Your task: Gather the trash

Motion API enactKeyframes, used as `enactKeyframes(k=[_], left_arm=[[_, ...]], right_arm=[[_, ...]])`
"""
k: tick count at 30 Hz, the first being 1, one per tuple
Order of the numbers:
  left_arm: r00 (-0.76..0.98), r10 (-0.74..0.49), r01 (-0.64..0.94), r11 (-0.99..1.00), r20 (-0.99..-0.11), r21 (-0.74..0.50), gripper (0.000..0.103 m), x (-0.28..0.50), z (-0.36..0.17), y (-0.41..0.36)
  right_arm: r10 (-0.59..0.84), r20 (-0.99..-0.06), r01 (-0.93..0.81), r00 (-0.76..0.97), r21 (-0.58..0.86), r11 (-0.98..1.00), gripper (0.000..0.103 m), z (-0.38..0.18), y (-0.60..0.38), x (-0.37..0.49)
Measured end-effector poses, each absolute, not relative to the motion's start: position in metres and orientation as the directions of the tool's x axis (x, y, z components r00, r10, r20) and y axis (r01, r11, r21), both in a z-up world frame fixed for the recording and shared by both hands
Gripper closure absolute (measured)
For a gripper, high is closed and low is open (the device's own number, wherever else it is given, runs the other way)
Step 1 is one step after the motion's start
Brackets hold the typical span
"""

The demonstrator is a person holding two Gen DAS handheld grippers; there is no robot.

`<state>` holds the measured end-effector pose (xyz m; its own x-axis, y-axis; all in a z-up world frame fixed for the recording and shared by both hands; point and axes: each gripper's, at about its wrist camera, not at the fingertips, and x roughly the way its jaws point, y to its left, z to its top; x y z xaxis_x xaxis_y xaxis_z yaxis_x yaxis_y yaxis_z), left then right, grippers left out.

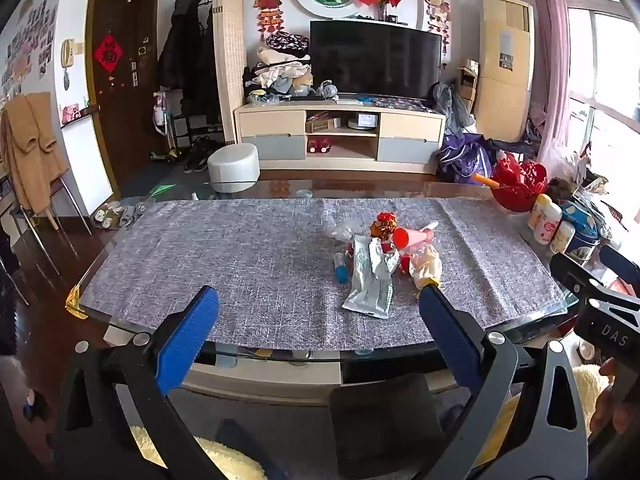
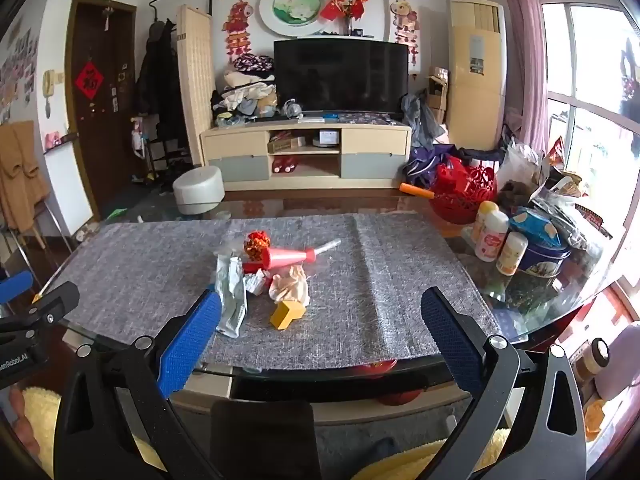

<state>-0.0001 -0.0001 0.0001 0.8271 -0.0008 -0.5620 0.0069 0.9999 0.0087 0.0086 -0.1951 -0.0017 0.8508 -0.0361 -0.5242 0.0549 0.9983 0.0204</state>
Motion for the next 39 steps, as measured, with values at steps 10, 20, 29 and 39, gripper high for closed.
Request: enactKeyframes(k=[10,20,29,39], left_arm=[[0.836,-0.009,0.014,1.0,-0.549,0.005,0.008,-0.002,0.009,-0.004],[0.839,-0.013,0.016,1.0,-0.544,0.002,0.008,-0.005,0.014,-0.006],[0.843,-0.031,0.032,0.999,-0.537,-0.008,0.008,-0.004,0.018,-0.005],[0.839,-0.041,0.043,0.999,-0.542,-0.009,0.008,-0.005,0.015,-0.004]], right_arm=[[-0.04,-0.488,0.067,0.872,0.038,0.997,0.003,0.008,-0.204,-0.003],[-0.043,-0.488,0.068,0.872,0.033,0.997,0.003,0.011,-0.201,-0.002],[-0.043,-0.48,0.066,0.876,0.031,0.997,0.003,0.015,-0.197,-0.001],[-0.049,-0.473,0.071,0.879,0.029,0.997,0.003,0.017,-0.196,-0.001]])
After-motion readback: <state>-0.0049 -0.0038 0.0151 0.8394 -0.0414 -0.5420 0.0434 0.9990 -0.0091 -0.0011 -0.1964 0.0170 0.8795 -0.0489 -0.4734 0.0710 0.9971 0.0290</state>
